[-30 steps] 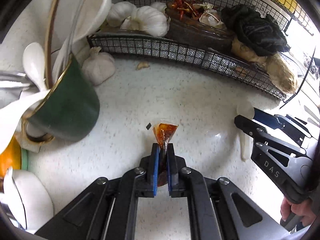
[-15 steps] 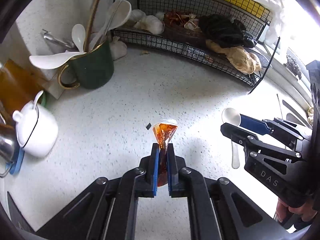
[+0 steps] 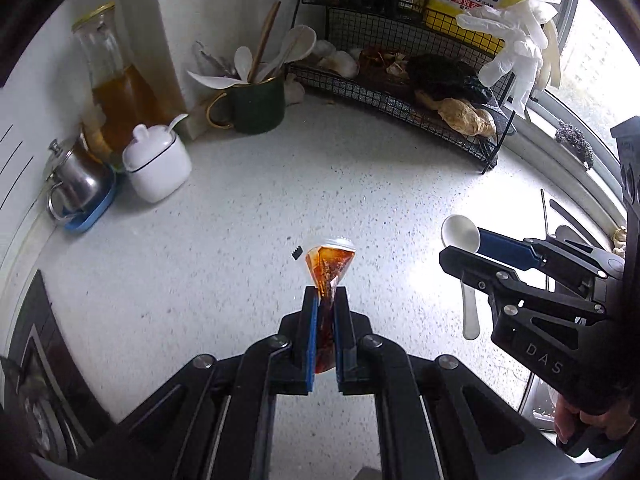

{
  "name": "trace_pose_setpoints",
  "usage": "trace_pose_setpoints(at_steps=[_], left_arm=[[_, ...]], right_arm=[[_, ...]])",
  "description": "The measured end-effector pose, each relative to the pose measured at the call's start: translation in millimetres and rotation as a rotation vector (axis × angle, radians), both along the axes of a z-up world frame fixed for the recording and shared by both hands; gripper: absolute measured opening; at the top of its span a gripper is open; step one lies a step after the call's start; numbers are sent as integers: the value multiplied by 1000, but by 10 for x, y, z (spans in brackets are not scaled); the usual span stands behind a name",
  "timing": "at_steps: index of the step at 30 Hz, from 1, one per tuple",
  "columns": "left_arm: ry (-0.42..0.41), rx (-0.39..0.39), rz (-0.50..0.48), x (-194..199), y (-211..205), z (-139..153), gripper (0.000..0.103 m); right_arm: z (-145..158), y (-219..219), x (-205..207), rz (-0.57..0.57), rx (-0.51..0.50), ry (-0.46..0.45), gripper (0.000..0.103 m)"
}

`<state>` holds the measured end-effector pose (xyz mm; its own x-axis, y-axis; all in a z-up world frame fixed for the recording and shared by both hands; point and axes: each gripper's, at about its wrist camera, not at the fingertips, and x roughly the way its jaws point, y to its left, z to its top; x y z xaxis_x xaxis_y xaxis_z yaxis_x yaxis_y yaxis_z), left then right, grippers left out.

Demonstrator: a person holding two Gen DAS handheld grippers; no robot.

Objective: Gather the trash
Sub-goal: 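Carry the sachet and spoon down into the cabinet above the red bucket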

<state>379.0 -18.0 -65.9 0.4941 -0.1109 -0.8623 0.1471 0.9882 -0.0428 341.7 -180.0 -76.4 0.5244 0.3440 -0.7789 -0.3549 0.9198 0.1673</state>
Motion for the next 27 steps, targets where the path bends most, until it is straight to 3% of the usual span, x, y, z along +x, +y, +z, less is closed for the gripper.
trace_pose_setpoints(at_steps=[10, 27], left_arm=[[50, -31, 144, -1014, 0, -194, 6], [76, -81, 234, -2506, 347, -290, 6]], right_arm=[[-173, -6, -806, 167, -28, 46, 27], [-278, 285, -2101, 225, -10, 91, 27]])
